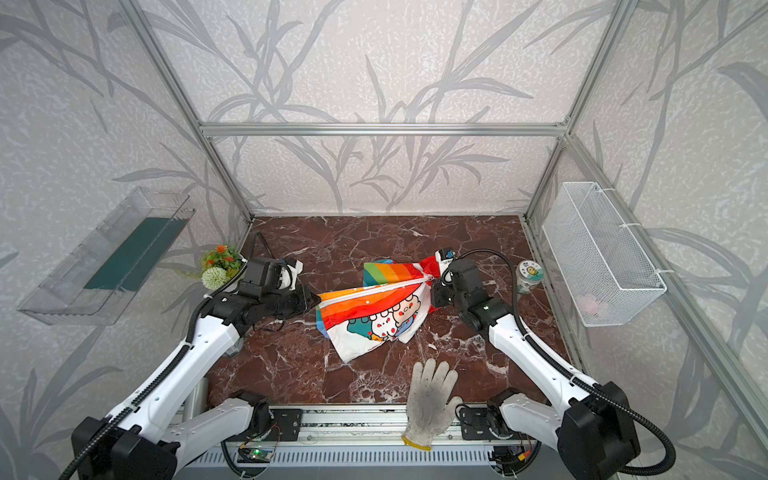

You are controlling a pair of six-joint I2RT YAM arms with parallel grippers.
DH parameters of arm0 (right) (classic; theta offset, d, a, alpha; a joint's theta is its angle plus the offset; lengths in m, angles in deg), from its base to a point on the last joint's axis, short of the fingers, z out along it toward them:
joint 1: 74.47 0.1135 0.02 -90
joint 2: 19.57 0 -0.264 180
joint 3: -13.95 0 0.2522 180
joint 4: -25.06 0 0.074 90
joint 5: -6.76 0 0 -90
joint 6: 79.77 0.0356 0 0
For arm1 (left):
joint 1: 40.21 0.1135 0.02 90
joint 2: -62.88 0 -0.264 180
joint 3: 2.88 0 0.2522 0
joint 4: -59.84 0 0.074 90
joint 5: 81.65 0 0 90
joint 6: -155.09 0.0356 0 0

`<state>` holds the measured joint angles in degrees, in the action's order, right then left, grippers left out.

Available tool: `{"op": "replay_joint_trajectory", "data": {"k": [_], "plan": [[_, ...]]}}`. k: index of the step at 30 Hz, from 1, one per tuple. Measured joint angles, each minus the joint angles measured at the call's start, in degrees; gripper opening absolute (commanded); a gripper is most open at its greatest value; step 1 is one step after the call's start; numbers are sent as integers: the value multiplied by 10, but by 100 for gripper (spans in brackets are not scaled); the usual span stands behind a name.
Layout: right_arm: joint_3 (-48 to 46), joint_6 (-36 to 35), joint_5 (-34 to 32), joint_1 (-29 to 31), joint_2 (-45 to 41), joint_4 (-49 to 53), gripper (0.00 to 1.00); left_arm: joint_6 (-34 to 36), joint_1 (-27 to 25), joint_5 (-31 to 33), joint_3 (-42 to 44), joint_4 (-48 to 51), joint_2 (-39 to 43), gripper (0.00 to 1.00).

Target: Zip up the jacket

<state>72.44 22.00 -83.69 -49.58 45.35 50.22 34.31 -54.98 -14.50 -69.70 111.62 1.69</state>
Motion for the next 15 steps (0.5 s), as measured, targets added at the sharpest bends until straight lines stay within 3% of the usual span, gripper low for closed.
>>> {"op": "replay_joint_trajectory", "data": {"k": [6,15], "plan": [[1,13,-28,0,-11,30,0,29,0,0,-14,-10,-24,0],[-109,143,-35,25,-100,52,0,97,-3,-16,-1,-55,-44,0]]}}
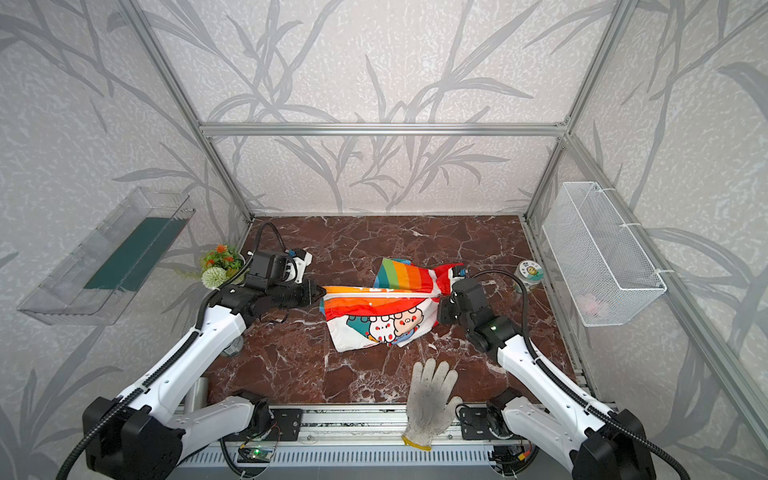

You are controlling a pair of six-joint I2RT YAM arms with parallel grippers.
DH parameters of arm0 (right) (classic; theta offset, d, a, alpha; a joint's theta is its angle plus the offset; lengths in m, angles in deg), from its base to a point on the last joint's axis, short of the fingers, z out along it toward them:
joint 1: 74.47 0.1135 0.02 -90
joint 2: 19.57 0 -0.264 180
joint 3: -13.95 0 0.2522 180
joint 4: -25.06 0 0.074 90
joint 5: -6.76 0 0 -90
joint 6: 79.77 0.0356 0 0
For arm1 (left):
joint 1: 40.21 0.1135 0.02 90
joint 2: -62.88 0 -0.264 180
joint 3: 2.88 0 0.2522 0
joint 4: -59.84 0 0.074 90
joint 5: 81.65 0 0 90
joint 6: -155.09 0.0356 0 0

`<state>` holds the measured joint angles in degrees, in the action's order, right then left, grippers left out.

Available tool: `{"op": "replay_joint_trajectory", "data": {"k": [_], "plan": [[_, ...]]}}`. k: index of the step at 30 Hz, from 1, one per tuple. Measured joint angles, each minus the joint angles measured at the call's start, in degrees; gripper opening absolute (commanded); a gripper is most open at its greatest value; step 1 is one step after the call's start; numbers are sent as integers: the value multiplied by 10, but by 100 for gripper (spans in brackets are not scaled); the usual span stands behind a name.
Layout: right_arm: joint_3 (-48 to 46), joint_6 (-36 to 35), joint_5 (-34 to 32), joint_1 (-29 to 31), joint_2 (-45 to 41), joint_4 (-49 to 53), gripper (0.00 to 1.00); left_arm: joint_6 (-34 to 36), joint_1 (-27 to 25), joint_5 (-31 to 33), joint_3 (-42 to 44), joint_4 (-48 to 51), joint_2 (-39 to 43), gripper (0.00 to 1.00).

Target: Zip up the jacket

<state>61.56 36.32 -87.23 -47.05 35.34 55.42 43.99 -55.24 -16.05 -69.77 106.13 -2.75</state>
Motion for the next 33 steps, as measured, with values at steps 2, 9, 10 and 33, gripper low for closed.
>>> {"op": "replay_joint_trajectory", "data": {"k": [2,9,10,33], "plan": [[-28,37,-5,13,-11,8,0,5,-2,-7,15,-4,-9,0],[-78,129,-54,59,-53,45,83,6,3,-13,72,-30,-37,76],[-78,133,-66,59,-56,56,99,8,5,-7,72,-30,-37,86],[-142,-193,-257,-53,-48,-196,99,206,10,410,307,-555,27,99]]}}
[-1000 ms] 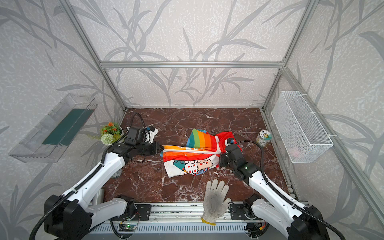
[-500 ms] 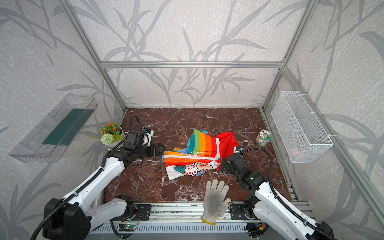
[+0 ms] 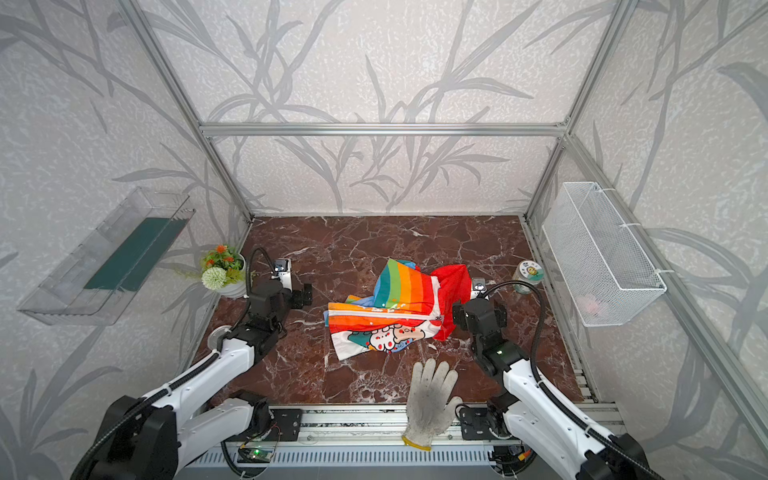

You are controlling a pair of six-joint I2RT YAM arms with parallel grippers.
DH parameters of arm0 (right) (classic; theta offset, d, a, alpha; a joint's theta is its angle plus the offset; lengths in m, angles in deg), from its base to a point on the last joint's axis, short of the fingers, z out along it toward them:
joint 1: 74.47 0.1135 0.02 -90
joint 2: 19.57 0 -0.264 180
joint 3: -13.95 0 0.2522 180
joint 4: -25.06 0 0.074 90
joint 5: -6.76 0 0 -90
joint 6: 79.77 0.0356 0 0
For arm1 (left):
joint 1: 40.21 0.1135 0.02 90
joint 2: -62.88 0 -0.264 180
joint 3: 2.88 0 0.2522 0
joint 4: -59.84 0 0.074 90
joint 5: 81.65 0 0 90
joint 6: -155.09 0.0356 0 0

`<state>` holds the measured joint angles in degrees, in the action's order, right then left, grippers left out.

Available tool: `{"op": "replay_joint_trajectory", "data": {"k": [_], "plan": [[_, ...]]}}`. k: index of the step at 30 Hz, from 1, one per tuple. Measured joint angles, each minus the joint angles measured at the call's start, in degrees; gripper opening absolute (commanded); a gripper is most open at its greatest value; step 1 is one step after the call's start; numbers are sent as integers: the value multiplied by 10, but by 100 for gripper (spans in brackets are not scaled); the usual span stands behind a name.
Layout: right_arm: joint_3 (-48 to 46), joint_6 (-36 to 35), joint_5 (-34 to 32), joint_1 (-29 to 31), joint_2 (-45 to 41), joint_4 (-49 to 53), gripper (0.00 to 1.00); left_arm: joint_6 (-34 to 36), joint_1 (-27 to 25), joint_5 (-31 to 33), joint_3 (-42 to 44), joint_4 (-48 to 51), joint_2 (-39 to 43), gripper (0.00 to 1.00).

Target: Zip up the jacket

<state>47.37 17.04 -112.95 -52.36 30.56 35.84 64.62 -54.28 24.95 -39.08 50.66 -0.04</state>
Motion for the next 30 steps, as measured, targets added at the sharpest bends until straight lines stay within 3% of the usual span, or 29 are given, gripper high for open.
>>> {"op": "replay_joint_trajectory", "data": {"k": [4,12,19,24,30], "plan": [[-28,-47,28,-42,69,-127,99,2,4,36,45,-92,-56,99],[-53,-105,87,-91,250,-408,99,29,12,63,51,-221,-144,99],[-53,-124,129,-104,409,-578,99,25,86,38,50,-287,-200,99],[-11,-123,158,-114,406,-521,99,7,112,13,33,-306,-265,99],[30,-109,193,-148,390,-492,99,-14,127,12,21,-308,-271,99]]}}
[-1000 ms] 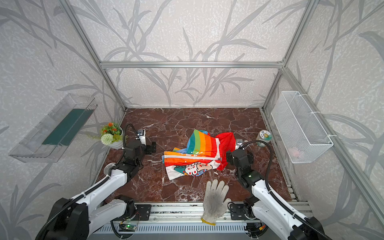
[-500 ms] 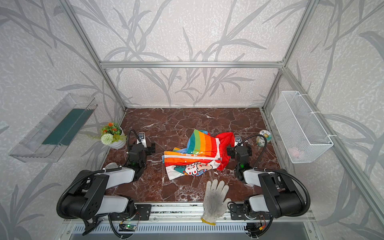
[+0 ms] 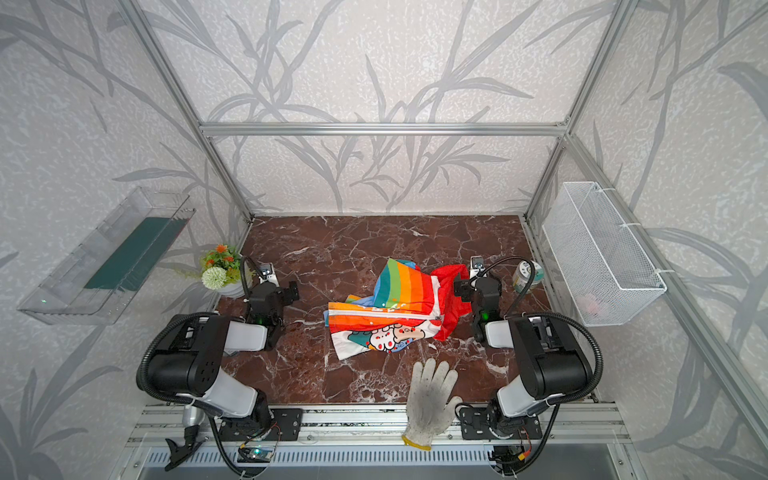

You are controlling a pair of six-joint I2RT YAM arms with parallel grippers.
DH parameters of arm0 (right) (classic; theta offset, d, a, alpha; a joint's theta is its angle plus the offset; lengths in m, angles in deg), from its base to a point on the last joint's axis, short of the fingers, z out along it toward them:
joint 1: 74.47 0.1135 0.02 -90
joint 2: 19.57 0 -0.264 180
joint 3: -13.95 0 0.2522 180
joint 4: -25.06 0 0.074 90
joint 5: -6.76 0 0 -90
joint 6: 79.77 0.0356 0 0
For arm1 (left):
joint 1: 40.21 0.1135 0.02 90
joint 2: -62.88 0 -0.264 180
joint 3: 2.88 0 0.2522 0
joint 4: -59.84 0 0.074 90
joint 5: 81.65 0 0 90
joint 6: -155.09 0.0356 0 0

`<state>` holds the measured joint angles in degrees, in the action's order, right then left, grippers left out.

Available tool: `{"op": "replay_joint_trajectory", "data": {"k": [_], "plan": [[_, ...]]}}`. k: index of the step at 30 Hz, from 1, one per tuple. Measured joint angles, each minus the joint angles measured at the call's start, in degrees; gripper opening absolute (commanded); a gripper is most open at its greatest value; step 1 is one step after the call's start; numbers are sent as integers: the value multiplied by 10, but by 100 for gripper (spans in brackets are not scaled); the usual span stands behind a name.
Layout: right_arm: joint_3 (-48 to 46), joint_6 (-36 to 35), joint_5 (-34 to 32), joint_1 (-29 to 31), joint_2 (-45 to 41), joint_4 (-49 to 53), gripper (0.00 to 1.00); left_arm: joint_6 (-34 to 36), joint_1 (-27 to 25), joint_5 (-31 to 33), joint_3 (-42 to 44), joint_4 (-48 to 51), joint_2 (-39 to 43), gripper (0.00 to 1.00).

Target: Zip up the jacket

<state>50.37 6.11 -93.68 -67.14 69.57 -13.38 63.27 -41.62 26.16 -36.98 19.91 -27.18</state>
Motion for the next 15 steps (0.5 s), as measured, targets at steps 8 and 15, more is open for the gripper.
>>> {"op": "replay_joint_trajectory", "data": {"k": [8,15], "plan": [[0,2,16,0,0,25,99,-4,0,0,0,-1,0,99],[0,2,26,0,0,37,99,-6,0,0,0,-2,0,99]]}}
